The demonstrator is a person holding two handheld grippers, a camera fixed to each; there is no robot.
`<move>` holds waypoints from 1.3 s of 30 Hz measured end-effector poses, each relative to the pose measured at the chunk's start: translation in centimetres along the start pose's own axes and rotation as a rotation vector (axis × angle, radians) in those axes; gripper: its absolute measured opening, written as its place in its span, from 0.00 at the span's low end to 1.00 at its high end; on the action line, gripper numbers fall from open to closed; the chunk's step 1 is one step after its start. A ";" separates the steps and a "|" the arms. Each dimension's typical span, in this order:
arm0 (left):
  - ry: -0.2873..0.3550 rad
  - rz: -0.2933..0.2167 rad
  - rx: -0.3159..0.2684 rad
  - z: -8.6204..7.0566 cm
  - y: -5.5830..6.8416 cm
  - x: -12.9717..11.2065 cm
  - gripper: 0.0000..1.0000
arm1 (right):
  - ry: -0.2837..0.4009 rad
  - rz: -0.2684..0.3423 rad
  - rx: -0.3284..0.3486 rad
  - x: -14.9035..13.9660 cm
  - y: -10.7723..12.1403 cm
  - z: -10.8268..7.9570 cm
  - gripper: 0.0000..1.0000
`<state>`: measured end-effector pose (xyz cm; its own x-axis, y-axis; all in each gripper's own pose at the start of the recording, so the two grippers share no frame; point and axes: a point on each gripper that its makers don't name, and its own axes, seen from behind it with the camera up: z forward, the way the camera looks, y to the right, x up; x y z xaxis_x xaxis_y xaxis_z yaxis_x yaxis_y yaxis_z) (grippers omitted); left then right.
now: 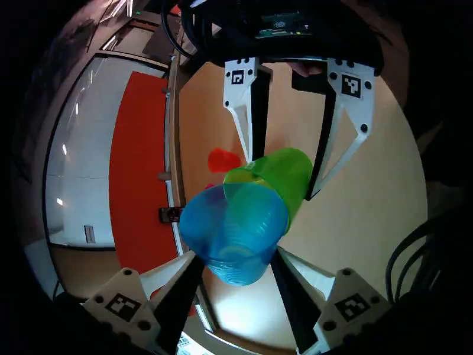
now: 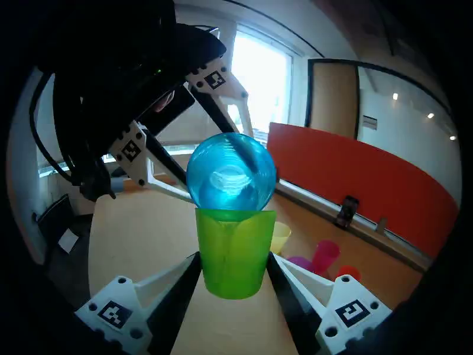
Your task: Pour water
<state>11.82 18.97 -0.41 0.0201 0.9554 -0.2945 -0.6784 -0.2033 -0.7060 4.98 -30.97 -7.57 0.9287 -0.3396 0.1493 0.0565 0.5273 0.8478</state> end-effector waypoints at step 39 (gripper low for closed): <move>-0.029 0.101 0.018 -0.3 -0.6 1.6 0.75 | 0.044 0.010 -0.024 0.2 0.2 -0.8 0.80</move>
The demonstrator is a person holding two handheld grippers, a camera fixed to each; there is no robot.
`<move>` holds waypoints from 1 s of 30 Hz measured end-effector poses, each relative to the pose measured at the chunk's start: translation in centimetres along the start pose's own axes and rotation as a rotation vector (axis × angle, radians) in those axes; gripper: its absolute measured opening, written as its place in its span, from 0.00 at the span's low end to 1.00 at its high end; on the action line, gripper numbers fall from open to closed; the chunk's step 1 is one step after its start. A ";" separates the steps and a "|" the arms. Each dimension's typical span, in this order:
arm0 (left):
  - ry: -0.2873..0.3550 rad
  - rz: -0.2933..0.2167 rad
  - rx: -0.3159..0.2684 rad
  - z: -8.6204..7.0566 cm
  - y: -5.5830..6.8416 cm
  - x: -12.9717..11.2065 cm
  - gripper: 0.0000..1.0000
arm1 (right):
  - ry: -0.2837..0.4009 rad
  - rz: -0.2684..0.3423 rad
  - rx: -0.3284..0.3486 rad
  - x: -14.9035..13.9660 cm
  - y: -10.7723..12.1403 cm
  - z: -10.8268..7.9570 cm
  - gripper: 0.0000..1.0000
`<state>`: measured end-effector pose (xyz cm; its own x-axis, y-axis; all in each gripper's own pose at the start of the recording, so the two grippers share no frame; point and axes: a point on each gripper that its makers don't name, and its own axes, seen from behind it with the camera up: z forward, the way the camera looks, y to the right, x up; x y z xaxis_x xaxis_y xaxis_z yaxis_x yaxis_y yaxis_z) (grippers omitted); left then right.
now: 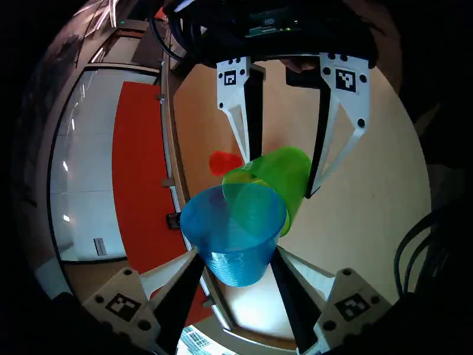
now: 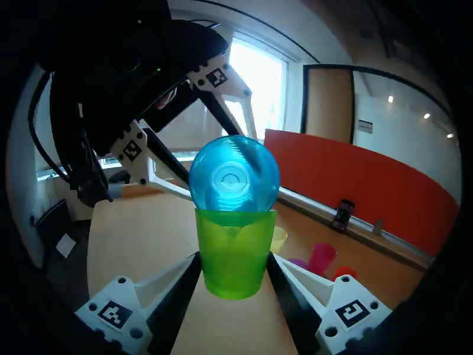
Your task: Pour water
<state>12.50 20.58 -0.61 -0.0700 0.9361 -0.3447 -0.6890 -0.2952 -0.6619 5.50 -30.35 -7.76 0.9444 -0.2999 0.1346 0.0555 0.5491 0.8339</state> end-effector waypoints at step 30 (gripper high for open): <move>-0.031 0.062 -0.007 -1.1 0.0 0.1 0.75 | 0.035 0.018 -0.008 0.2 0.2 0.2 0.80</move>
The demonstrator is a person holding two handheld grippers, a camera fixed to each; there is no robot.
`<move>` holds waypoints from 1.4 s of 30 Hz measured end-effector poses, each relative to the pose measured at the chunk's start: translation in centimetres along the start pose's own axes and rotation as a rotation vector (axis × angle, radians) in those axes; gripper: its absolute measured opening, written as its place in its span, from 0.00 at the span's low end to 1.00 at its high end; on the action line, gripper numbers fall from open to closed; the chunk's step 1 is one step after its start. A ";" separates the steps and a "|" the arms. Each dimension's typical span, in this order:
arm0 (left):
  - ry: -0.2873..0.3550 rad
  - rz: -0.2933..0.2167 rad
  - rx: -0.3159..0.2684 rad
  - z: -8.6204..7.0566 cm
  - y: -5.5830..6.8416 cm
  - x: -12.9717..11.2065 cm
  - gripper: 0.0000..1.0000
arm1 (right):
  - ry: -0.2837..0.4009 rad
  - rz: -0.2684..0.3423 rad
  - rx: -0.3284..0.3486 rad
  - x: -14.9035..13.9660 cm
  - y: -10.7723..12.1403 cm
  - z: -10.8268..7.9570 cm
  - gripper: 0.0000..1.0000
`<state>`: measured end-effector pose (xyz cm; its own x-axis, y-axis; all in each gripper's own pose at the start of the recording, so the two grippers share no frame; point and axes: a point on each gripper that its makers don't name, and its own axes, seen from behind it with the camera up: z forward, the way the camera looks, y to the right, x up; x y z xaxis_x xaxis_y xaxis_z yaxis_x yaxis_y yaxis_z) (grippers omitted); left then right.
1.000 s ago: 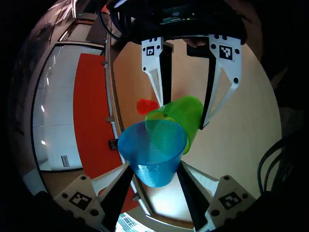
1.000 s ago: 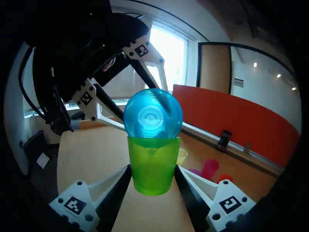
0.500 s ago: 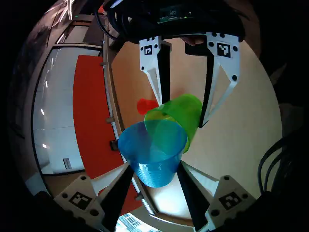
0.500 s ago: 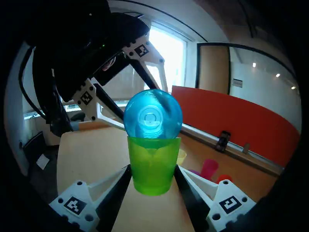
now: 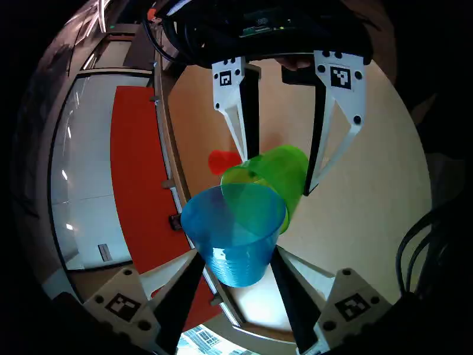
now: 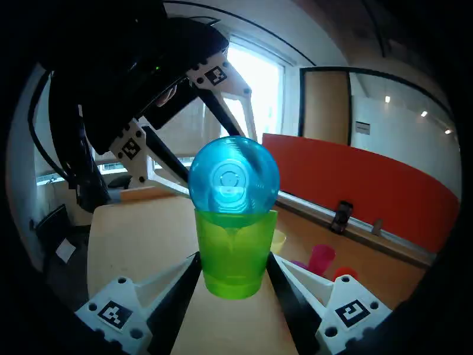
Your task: Pour water
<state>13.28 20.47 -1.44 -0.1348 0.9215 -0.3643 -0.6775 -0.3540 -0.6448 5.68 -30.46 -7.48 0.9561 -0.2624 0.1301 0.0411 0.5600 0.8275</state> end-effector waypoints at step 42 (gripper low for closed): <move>-0.031 0.045 -0.006 -1.3 -0.3 0.9 0.75 | 0.048 0.008 -0.005 0.5 -0.2 -0.3 0.80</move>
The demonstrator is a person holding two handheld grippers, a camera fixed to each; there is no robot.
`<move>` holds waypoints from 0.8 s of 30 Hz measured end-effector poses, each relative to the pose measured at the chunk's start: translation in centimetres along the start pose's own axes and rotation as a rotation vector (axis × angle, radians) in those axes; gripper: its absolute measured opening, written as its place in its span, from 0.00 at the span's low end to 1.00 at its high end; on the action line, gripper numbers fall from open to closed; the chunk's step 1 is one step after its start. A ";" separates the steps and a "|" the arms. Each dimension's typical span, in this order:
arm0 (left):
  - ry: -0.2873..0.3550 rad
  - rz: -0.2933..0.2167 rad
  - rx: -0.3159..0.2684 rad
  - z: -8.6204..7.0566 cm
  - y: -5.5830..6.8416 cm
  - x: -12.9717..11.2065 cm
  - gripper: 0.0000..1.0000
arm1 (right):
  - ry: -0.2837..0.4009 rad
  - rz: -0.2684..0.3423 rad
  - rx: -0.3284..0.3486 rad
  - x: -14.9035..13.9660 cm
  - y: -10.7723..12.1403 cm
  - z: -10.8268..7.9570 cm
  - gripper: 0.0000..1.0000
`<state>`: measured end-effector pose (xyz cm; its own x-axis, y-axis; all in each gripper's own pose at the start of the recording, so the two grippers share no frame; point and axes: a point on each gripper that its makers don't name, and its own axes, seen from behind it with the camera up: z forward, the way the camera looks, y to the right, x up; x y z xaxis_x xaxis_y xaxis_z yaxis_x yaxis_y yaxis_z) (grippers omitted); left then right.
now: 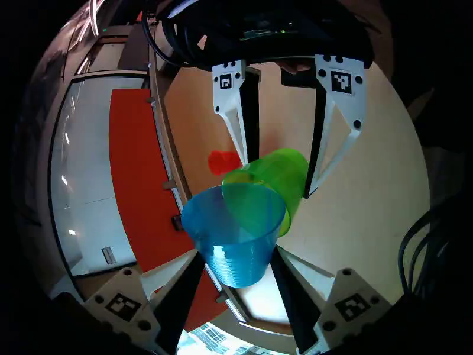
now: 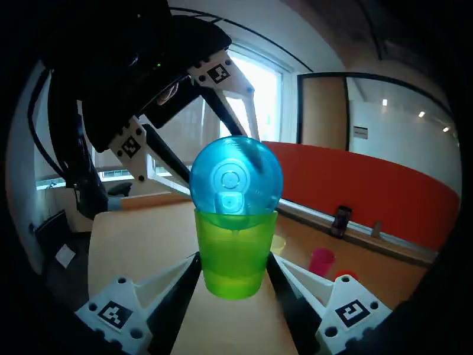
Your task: Pour water
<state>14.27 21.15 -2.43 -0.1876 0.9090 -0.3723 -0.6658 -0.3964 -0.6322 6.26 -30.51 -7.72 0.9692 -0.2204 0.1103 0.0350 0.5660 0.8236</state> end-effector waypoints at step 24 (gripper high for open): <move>-0.033 0.097 0.010 -0.3 -0.3 -0.1 0.75 | 0.024 0.014 0.000 0.1 0.0 0.6 0.80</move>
<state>14.68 21.18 -2.39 -0.2746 0.8704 -0.4087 -0.6509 -0.4811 -0.5872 6.16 -31.03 -7.39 0.9750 -0.1934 0.1090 0.0209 0.5688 0.8222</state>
